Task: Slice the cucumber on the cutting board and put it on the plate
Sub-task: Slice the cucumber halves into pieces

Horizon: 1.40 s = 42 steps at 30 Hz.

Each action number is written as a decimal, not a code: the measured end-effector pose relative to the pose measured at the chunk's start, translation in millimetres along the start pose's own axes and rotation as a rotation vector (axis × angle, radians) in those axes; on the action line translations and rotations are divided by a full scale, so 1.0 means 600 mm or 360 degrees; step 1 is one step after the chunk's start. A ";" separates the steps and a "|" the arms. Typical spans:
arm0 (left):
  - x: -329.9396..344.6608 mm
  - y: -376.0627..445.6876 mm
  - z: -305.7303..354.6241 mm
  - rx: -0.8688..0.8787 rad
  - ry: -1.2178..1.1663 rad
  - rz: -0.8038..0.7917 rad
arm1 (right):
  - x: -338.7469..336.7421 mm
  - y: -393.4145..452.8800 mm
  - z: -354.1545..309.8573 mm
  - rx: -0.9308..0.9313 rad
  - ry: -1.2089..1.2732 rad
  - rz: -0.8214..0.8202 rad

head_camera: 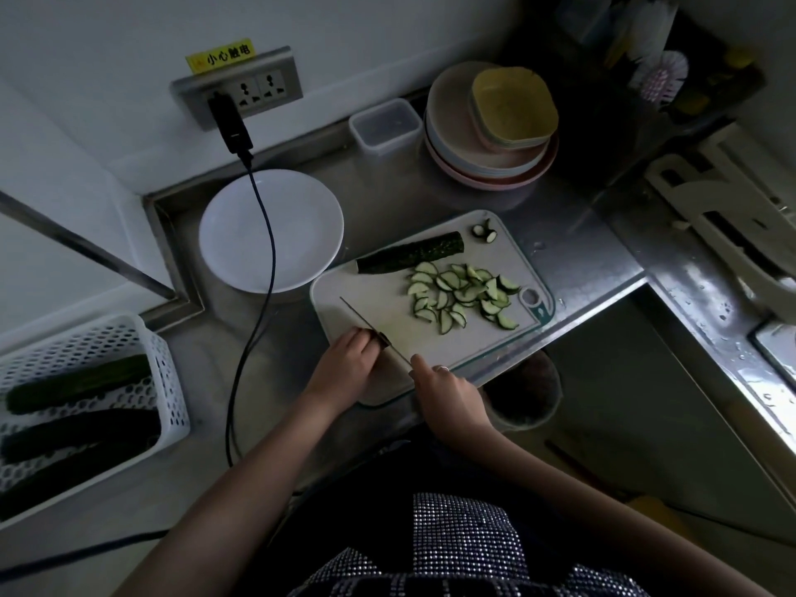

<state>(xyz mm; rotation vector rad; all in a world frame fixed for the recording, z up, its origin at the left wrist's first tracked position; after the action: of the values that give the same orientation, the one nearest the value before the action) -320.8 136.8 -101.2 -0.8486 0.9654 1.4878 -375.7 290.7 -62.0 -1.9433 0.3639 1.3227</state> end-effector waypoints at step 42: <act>0.006 -0.025 -0.009 0.0009 -0.0031 0.0168 | 0.014 0.003 0.000 0.0044 0.0080 -0.0057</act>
<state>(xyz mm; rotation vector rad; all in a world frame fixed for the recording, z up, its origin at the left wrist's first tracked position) -306.2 134.2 -108.5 -0.7878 1.0126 1.5799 -373.4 290.9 -70.5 -1.9543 0.3681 1.2414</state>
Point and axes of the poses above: each hand's wrist, its own y-axis towards the middle knuckle, its own x-axis out of the palm, z = x × y, the point moved 2 cm from there along y, towards the middle knuckle, and after that the axes turned 8 degrees about -y, right-handed, at the moved point
